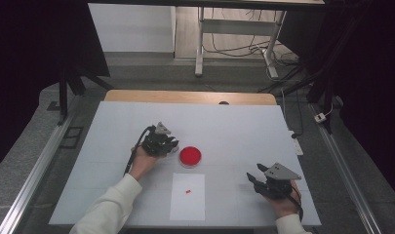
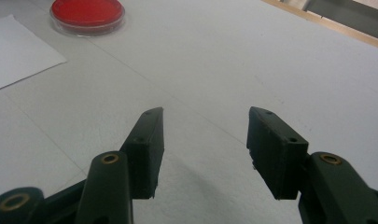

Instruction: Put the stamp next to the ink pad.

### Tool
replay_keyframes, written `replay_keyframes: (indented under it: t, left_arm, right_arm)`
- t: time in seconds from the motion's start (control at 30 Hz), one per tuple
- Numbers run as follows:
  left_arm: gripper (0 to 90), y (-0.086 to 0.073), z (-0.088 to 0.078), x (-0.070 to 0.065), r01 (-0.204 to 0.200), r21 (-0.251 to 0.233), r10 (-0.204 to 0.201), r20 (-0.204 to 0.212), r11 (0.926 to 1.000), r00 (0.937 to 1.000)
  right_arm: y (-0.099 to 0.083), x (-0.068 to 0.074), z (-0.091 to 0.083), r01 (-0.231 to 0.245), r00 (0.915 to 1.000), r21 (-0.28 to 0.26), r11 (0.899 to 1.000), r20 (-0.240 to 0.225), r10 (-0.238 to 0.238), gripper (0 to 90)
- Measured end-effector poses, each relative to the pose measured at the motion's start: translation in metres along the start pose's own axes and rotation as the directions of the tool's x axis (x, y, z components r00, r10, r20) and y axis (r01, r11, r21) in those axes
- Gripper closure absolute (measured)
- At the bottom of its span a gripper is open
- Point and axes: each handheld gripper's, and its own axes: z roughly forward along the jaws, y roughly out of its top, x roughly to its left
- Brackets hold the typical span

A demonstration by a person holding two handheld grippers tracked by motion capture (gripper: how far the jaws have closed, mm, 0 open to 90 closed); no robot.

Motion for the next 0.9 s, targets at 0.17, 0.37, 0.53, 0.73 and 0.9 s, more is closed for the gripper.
replay_keyframes:
  t: [0.17,0.37,0.53,0.73,0.9]
  left_arm:
    - [74.5,0.000,0.003,0.001,0.005,0.003,-0.005,0.001,1.0000,1.0000]
    - [74.2,0.000,0.004,0.001,0.005,-0.003,-0.005,0.003,1.0000,1.0000]
    - [64.9,0.000,0.002,0.001,0.012,-0.021,-0.012,0.007,0.9997,0.9999]
    - [47.0,0.000,-0.002,0.004,0.040,-0.050,-0.040,0.003,0.9979,0.9992]
    - [39.9,0.000,-0.007,0.005,0.047,-0.066,-0.046,0.019,0.9967,0.9988]
  right_arm:
    - [0.000,0.000,0.000,0.002,1.0000,-0.001,1.000,-0.001,-0.002,46.1]
    - [0.000,0.000,0.000,0.003,1.0000,-0.002,1.000,0.001,-0.003,46.0]
    - [0.000,0.000,0.000,0.004,1.0000,-0.002,1.000,0.001,-0.004,45.9]
    - [0.000,0.000,0.000,0.003,1.0000,-0.006,1.000,0.002,-0.003,45.9]
    - [0.000,-0.001,-0.001,0.005,1.0000,-0.005,1.000,-0.002,-0.005,45.8]
